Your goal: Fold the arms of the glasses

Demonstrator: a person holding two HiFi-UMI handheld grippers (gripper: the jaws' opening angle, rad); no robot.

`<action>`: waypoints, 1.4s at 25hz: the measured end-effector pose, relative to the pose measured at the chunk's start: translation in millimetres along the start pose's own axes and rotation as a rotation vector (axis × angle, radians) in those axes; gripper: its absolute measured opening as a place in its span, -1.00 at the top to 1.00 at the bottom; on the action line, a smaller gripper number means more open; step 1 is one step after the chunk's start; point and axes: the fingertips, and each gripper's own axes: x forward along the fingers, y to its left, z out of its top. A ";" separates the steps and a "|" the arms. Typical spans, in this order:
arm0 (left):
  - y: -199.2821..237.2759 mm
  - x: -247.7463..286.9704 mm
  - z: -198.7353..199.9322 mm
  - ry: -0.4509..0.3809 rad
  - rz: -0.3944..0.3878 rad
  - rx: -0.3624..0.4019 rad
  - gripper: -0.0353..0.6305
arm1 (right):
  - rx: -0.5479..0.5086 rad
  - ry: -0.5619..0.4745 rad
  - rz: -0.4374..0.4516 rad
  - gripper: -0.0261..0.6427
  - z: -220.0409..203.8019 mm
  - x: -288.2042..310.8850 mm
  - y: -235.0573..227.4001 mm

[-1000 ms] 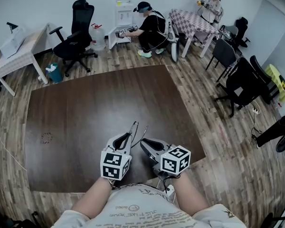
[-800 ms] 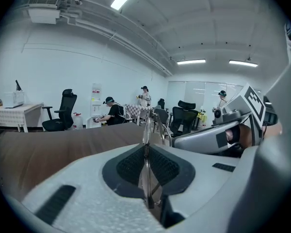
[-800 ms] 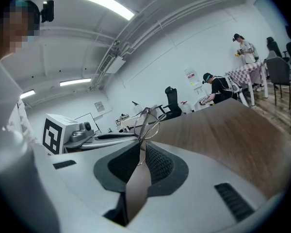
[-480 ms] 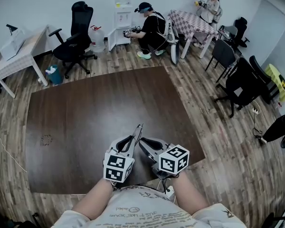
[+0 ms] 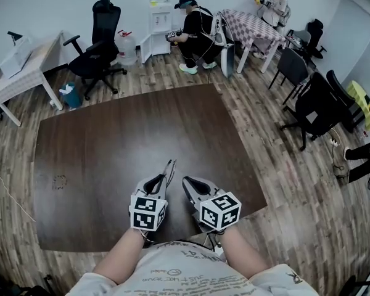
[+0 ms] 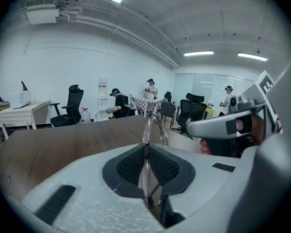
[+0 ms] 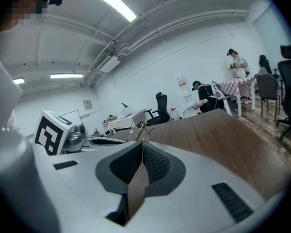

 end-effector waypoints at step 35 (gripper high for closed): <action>94.8 108.4 -146.2 0.457 0.271 0.592 0.72 | 0.069 0.056 -0.228 0.88 -28.6 -2.8 -50.6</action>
